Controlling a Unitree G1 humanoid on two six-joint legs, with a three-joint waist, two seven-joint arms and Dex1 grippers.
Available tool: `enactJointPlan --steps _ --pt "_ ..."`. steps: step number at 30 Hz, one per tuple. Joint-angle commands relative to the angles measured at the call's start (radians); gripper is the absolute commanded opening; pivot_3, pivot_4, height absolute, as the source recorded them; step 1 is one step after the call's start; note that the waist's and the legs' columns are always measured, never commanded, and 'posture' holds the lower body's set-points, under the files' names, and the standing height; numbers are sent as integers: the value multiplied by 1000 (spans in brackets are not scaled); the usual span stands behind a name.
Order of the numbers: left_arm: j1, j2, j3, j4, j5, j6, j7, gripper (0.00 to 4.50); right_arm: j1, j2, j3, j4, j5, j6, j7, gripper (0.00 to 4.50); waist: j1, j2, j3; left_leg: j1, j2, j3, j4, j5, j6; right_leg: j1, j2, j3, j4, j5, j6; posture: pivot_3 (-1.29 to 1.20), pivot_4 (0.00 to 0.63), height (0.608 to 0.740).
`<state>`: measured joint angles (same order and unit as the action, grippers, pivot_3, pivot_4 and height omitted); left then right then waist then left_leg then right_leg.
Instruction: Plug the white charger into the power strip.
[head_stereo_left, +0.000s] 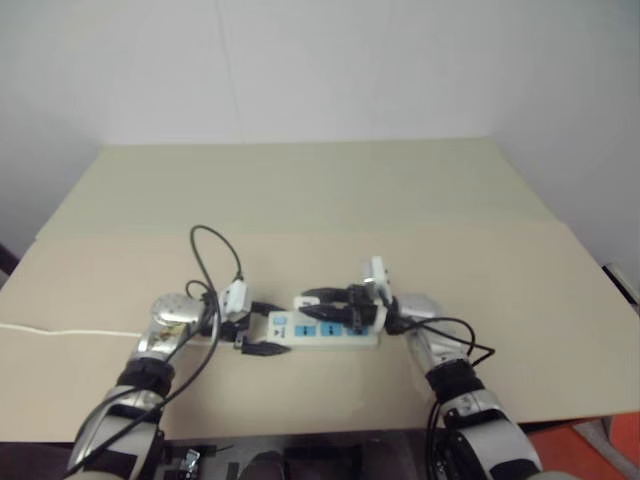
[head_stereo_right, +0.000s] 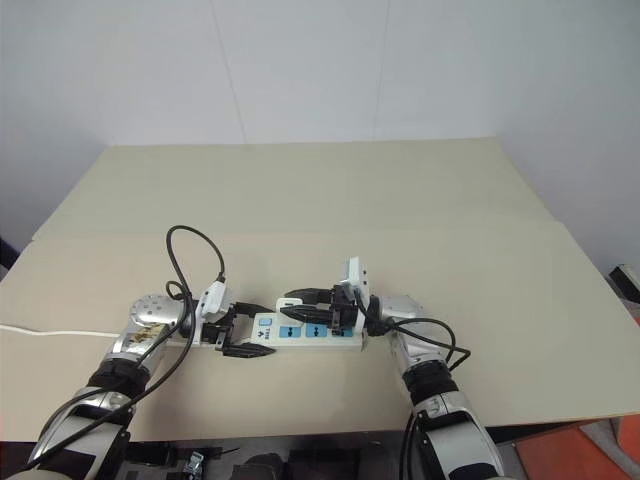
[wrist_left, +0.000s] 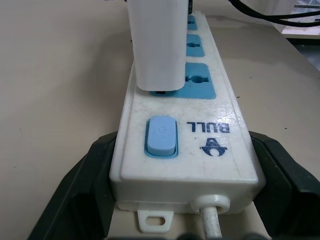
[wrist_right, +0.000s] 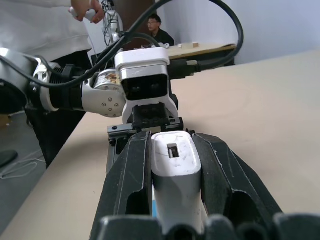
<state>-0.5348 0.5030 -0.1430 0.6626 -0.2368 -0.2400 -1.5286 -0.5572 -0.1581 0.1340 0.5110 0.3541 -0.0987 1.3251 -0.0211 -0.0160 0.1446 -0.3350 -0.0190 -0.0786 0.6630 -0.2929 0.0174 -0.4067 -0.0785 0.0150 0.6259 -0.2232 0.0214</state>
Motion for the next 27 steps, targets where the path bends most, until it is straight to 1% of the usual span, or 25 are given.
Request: enactJointPlan --steps 1,4,9,14,20,23,27 --pt "9 16 5 3 10 0 -8 3313 22 -13 35 71 -67 -74 15 1216 -1 0 0 0 0 0 0 0 0 0 0 0 0 0 0 0 150 740" --pt "12 18 6 -1 10 0 -8 3313 12 -8 57 118 -95 -126 9 1216 -2 1 -1 1 0 0 0 0 0 1 0 0 0 0 0 0 150 740" --pt "18 22 8 -13 7 4 -9 3313 -9 1 81 178 -123 -154 -18 1216 -10 2 -2 3 0 0 0 0 0 3 0 1 0 0 0 0 150 740" --pt "23 23 10 -21 7 8 -8 3313 -27 -1 95 212 -132 -111 -38 1216 -21 2 -3 7 0 -1 -1 0 0 5 0 2 0 0 0 0 150 740" --pt "25 24 12 -28 7 12 -6 3313 -41 -8 103 216 -135 -37 -35 1216 -22 2 -4 12 0 -1 -2 0 0 8 0 4 1 0 0 0 150 740" --pt "29 25 12 -32 8 11 -4 3313 -27 -9 96 200 -132 -69 -28 1216 -23 2 -4 15 1 -1 -3 0 0 12 0 5 0 0 0 0 150 740" --pt "31 23 11 -33 11 7 0 3313 -19 -16 98 195 -140 -69 -36 1216 -22 2 -4 15 1 -2 -3 0 0 12 0 5 0 0 0 0 150 740"
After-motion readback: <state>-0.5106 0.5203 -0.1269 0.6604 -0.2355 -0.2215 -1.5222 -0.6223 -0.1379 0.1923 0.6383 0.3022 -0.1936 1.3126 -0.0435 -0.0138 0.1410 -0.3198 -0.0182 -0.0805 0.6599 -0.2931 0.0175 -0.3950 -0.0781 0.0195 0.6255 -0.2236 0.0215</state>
